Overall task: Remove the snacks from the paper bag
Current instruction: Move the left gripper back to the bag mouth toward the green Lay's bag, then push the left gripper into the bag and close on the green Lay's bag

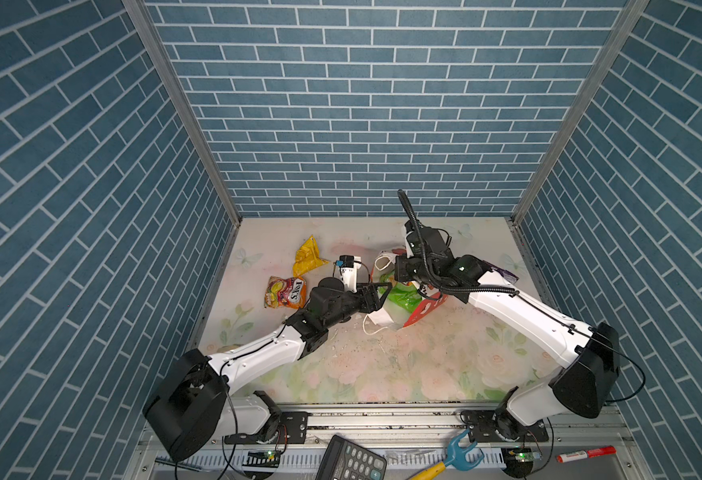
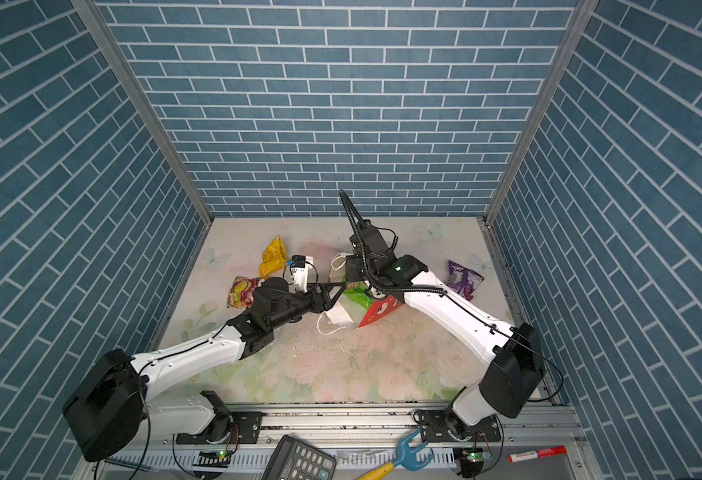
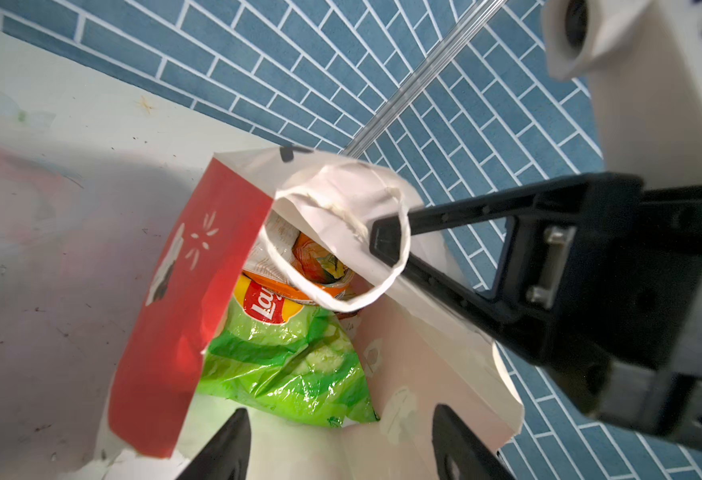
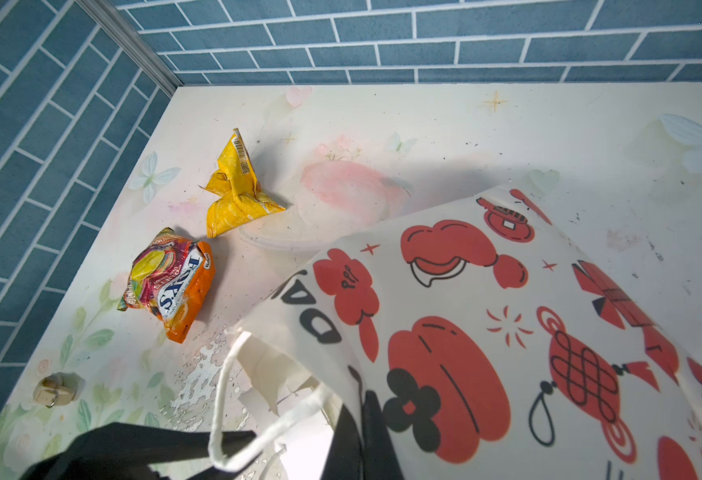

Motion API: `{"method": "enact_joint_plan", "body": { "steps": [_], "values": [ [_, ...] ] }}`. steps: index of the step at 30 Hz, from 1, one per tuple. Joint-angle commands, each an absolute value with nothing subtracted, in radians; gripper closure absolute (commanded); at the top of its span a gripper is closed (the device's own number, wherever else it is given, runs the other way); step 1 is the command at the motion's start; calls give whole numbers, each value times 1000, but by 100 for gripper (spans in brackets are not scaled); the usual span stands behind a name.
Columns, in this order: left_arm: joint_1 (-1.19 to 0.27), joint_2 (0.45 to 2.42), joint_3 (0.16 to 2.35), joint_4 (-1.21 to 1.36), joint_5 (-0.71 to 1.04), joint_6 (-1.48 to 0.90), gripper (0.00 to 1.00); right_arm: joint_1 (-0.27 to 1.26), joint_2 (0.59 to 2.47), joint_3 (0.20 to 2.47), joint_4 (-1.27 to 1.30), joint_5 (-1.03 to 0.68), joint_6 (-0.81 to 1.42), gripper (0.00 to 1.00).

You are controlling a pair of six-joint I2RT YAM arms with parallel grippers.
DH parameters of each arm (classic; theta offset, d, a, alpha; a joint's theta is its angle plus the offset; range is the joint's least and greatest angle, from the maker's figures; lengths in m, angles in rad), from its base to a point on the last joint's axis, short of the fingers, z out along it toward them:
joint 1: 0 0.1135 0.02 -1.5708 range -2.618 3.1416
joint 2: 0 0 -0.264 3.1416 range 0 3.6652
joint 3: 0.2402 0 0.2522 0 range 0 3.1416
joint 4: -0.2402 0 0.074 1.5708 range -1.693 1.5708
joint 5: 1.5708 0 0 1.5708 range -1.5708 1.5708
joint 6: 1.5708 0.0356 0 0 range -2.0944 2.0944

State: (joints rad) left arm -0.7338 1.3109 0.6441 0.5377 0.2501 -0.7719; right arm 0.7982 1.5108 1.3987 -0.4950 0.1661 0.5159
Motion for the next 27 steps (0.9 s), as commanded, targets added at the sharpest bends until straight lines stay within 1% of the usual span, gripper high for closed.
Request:
{"method": "enact_joint_plan", "body": {
  "steps": [1,7,11,27],
  "values": [
    [-765,1361,673,624,248,-793,31,794,1480,1404,-527,191,514,100],
    [-801,1459,724,636,254,-786,31,795,1488,1413,-523,176,516,100],
    [-802,1516,753,637,258,-772,28,795,1483,1411,-521,178,515,100],
    [-816,1634,815,600,275,-732,25,795,1473,1396,-531,200,517,100]
  ]
}}
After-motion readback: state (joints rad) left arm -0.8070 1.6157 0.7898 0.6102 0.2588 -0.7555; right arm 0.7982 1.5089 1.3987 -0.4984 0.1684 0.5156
